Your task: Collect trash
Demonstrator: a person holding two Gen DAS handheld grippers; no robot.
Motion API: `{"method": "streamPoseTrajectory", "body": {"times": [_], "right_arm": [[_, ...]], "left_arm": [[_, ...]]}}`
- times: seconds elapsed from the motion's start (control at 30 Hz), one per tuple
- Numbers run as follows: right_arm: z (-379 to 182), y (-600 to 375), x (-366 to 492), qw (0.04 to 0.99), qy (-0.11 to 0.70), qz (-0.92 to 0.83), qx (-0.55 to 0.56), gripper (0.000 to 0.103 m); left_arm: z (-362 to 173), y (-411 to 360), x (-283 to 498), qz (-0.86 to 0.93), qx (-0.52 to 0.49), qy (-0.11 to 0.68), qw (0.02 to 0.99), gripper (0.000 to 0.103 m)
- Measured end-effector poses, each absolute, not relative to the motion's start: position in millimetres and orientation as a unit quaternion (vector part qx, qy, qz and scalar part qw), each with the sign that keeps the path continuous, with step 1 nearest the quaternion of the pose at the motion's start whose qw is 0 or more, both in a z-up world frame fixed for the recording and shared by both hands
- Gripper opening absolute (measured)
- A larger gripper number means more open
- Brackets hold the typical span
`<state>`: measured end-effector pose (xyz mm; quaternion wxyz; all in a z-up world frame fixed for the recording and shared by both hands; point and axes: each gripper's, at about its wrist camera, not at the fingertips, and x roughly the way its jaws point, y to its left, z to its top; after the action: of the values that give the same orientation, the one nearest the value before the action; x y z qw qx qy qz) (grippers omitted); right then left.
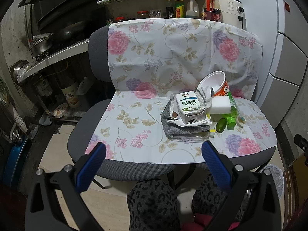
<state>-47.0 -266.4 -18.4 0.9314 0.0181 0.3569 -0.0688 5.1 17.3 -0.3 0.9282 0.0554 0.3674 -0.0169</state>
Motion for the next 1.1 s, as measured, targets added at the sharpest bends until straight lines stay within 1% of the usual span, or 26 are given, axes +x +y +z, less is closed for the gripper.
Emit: {"method": "streamPoseTrajectory", "body": {"times": [1.1], "right_arm": [[-13.4,-267.6,-45.0,0.931,0.358,-0.068,0.018,0.097]], "left_arm": [[-0.8,21.0,6.8,-0.016,0.052,0.368,0.928,0.097]]}}
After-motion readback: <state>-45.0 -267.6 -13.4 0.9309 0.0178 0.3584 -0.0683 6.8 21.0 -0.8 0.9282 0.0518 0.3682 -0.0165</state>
